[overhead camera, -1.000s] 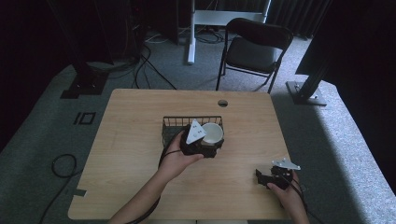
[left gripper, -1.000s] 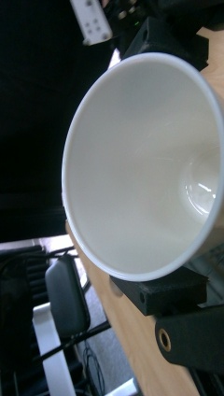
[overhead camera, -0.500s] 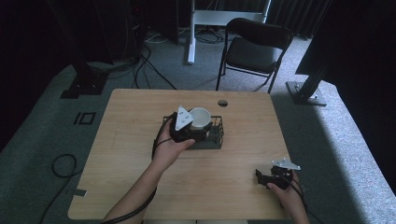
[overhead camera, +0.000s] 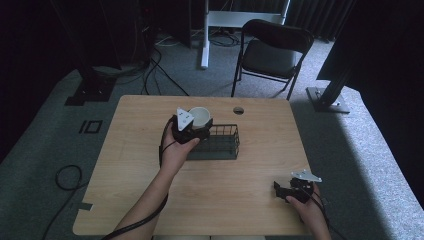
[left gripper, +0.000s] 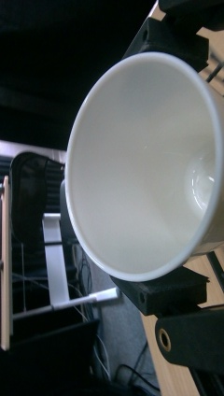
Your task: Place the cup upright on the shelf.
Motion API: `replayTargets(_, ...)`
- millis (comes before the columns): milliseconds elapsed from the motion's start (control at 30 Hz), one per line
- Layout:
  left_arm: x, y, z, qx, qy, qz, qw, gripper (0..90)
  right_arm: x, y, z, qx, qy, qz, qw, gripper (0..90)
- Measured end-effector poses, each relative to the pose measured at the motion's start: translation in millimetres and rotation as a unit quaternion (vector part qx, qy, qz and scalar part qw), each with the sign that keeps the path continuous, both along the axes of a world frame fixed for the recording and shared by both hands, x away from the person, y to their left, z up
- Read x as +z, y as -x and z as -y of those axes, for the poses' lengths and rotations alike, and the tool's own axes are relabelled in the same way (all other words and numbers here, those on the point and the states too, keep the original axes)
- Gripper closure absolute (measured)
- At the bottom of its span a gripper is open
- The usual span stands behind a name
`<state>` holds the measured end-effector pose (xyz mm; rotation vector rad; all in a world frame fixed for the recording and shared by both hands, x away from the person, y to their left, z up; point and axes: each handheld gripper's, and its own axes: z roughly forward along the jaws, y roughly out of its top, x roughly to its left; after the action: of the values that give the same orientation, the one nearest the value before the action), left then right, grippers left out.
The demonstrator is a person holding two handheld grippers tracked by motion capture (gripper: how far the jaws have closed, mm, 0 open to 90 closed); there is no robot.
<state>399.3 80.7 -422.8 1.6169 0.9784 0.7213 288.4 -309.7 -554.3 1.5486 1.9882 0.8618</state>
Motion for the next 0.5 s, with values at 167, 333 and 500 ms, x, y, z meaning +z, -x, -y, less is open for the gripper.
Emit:
replayTargets(167, -9.7, -6.5, 0.0, 0.025, 0.008, -0.010, 0.9996, 20.0, 0.0, 0.0, 0.0, 0.000, 0.000, 0.000, 1.0000, 11.0)
replayTargets(333, -20.3, -6.5, 4.6, 0.032, -0.003, -0.020, 0.9993, 20.0, 0.0, 0.0, 0.0, 0.000, 0.000, 0.000, 1.0000, 10.9)
replayTargets(500, -29.0, -7.8, 6.8, 0.037, -0.009, -0.030, 0.9988, 20.0, 0.0, 0.0, 0.0, 0.000, 0.000, 0.000, 1.0000, 11.0)
